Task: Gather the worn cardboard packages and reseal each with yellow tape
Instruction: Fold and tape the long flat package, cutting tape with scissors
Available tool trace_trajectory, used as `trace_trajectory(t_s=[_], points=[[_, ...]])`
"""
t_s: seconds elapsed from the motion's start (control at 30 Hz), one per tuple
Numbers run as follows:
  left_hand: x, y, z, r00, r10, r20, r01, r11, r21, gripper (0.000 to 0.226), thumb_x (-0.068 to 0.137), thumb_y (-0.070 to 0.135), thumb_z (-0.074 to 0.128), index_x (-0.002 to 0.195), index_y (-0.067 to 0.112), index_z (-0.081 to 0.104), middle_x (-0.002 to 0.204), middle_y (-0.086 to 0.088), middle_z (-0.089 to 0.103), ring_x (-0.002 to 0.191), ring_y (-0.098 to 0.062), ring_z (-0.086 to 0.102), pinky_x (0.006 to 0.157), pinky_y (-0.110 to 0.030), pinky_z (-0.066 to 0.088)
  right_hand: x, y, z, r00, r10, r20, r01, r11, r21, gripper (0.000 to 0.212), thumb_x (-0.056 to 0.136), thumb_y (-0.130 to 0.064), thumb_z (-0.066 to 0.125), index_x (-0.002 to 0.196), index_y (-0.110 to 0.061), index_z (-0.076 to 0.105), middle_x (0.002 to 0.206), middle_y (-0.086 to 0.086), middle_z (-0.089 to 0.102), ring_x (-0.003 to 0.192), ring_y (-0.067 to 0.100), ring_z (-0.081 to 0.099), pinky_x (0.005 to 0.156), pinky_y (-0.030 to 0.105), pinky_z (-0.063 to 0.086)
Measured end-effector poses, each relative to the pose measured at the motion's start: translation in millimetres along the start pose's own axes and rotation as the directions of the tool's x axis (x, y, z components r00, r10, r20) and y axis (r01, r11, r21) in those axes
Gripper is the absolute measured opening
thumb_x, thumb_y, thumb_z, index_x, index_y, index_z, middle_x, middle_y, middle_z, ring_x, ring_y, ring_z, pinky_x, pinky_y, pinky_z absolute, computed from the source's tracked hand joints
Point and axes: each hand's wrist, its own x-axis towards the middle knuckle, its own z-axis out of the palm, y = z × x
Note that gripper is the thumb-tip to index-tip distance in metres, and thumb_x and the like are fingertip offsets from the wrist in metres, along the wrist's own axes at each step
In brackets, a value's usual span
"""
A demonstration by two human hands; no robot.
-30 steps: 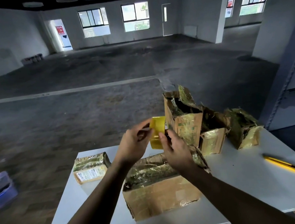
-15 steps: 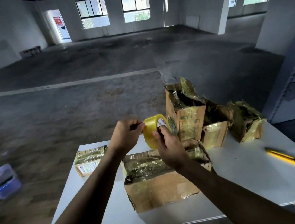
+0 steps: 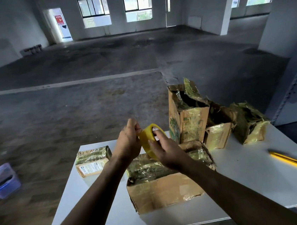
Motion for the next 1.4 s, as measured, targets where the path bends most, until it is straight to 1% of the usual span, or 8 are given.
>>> trace_trajectory(t_s=[0.1, 0.2, 0.3, 0.57, 0.8, 1.0, 1.17, 1.4], points=[[7, -2, 0, 0.989, -0.120, 0.091, 0.133, 0.980, -0.146, 0.009, 0.096, 0.011, 0.056, 0.088, 0.014, 0.060, 0.072, 0.007, 0.059, 0.065, -0.011, 0.052, 0.056, -0.025, 0.038, -2, 6, 0, 0.999, 0.045, 0.008, -0.044, 0.995, -0.087, 0.072, 0.091, -0.066, 0.028, 0.144, -0.018, 0.035, 0.125, 0.014, 0.064, 0.105, 0.028, 0.066, 0.088, 0.043, 0.053], [12, -1, 3, 0.972, -0.172, 0.160, 0.213, 0.934, -0.286, 0.011, 0.096, 0.011, 0.062, 0.098, 0.010, 0.073, 0.077, 0.004, 0.068, 0.062, 0.003, 0.057, 0.056, -0.011, 0.041, -5, 4, -6, 0.999, 0.051, 0.016, -0.048, 0.993, -0.110, 0.069, 0.096, -0.060, 0.030, 0.149, -0.015, 0.032, 0.135, 0.015, 0.058, 0.114, 0.031, 0.061, 0.092, 0.043, 0.050], [13, 2, 13, 0.982, -0.100, 0.158, 0.117, 0.987, -0.106, 0.029, 0.094, 0.005, 0.056, 0.069, 0.016, 0.068, 0.062, 0.001, 0.057, 0.058, -0.012, 0.050, 0.056, -0.026, 0.037, -8, 4, -14, 0.998, 0.055, 0.011, -0.052, 0.981, -0.186, 0.056, 0.105, -0.044, 0.038, 0.151, -0.012, 0.033, 0.141, 0.012, 0.054, 0.121, 0.028, 0.055, 0.094, 0.038, 0.046], [19, 35, 49, 0.992, -0.114, 0.063, 0.111, 0.993, 0.047, 0.018, 0.097, 0.013, 0.054, 0.106, 0.003, 0.067, 0.107, -0.017, 0.072, 0.104, -0.036, 0.064, 0.076, -0.035, 0.045, -23, 2, -57, 0.998, 0.041, -0.038, -0.050, 0.957, -0.285, 0.032, 0.095, -0.043, 0.053, 0.117, -0.021, 0.056, 0.094, -0.004, 0.061, 0.086, 0.019, 0.059, 0.071, 0.031, 0.043], [30, 67, 54, 0.994, -0.103, -0.022, 0.100, 0.988, -0.117, 0.037, 0.104, 0.026, 0.046, 0.070, 0.012, 0.050, 0.058, 0.002, 0.046, 0.052, -0.016, 0.043, 0.046, -0.029, 0.028, -24, 38, -91, 0.917, 0.314, -0.244, -0.365, 0.908, -0.203, 0.037, 0.095, -0.050, 0.054, 0.095, -0.016, 0.068, 0.088, 0.006, 0.070, 0.074, 0.020, 0.067, 0.070, 0.040, 0.059], [46, 83, 70, 0.985, -0.173, 0.011, 0.167, 0.933, -0.318, 0.043, 0.103, 0.028, 0.049, 0.081, -0.007, 0.058, 0.071, -0.012, 0.057, 0.059, -0.019, 0.046, 0.055, -0.030, 0.033, -25, 51, -116, 0.864, 0.405, -0.299, -0.466, 0.869, -0.168, 0.059, 0.089, -0.066, 0.053, 0.086, -0.010, 0.071, 0.079, 0.008, 0.071, 0.070, 0.022, 0.069, 0.062, 0.036, 0.057], [55, 78, 88, 0.975, -0.218, 0.044, 0.222, 0.939, -0.264, 0.041, 0.099, 0.027, 0.058, 0.063, 0.013, 0.046, 0.054, 0.003, 0.039, 0.046, -0.011, 0.031, 0.042, -0.022, 0.024, -29, 47, -137, 0.890, 0.379, -0.253, -0.404, 0.913, -0.055, 0.056, 0.092, -0.054, 0.060, 0.055, -0.014, 0.049, 0.050, -0.002, 0.049, 0.045, 0.009, 0.047, 0.049, 0.027, 0.036], [79, 35, 106, 0.918, -0.353, 0.181, 0.387, 0.898, -0.211, 0.018, 0.092, 0.020, 0.070, 0.085, 0.004, 0.071, 0.063, -0.002, 0.061, 0.051, -0.013, 0.047, 0.043, -0.020, 0.032, -37, 45, -145, 0.902, 0.424, -0.078, -0.396, 0.887, 0.237, 0.029, 0.097, -0.037, 0.061, 0.090, -0.012, 0.072, 0.088, 0.004, 0.071, 0.081, 0.015, 0.066, 0.071, 0.023, 0.048]])
